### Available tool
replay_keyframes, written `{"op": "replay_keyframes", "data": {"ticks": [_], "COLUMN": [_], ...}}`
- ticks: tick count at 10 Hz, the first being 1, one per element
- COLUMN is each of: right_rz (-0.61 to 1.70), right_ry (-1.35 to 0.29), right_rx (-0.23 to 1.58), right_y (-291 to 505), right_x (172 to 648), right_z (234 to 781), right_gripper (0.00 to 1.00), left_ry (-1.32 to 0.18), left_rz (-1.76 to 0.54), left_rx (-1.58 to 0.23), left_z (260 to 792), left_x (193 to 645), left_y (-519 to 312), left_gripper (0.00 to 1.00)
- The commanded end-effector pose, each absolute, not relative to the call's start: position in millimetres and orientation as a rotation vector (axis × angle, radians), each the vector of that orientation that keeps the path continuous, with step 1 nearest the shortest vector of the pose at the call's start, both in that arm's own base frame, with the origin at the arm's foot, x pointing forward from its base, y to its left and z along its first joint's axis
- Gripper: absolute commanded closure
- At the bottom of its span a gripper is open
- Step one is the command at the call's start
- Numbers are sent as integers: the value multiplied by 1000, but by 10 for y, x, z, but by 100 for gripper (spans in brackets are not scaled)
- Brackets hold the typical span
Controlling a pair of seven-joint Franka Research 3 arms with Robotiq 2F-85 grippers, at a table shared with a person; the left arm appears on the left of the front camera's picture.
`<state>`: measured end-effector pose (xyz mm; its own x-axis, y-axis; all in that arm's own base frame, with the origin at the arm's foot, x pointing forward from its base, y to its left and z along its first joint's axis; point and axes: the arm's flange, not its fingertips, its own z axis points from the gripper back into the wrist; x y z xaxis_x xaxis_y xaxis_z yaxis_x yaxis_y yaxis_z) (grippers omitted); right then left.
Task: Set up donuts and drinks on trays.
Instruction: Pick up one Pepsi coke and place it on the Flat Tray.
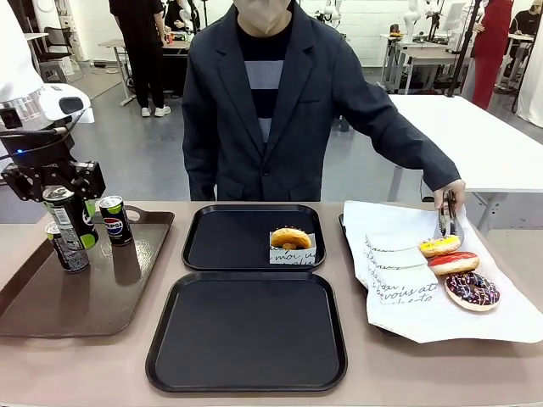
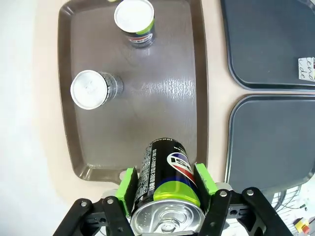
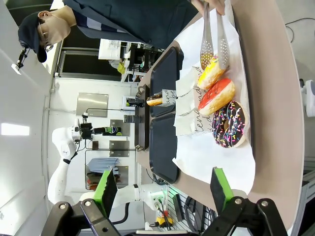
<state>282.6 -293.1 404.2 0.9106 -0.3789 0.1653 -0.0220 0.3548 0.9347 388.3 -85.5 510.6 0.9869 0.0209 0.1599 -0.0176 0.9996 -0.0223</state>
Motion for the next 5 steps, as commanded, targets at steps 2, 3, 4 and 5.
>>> {"op": "replay_keyframes", "data": {"ticks": [2, 3, 4, 5], "right_rz": [-237, -237, -237, -237], "right_ry": [-393, -393, -393, -393], "right_rx": [1201, 1201, 1201, 1201], "right_y": [-2935, -2935, -2935, -2935], "right_x": [2818, 2818, 2818, 2818], "right_z": [4054, 4054, 4054, 4054], "right_gripper": [0, 0, 0, 0], "left_ry": [-169, -169, -155, -180], "left_rz": [14, 14, 17, -25], "left_rx": [-21, -21, -19, -17], "left_z": [5085, 5085, 5083, 5084], "left_x": [3916, 3916, 3887, 3974], "left_y": [-881, -881, -863, -1042], "left_gripper": [56, 56, 41, 41]}}
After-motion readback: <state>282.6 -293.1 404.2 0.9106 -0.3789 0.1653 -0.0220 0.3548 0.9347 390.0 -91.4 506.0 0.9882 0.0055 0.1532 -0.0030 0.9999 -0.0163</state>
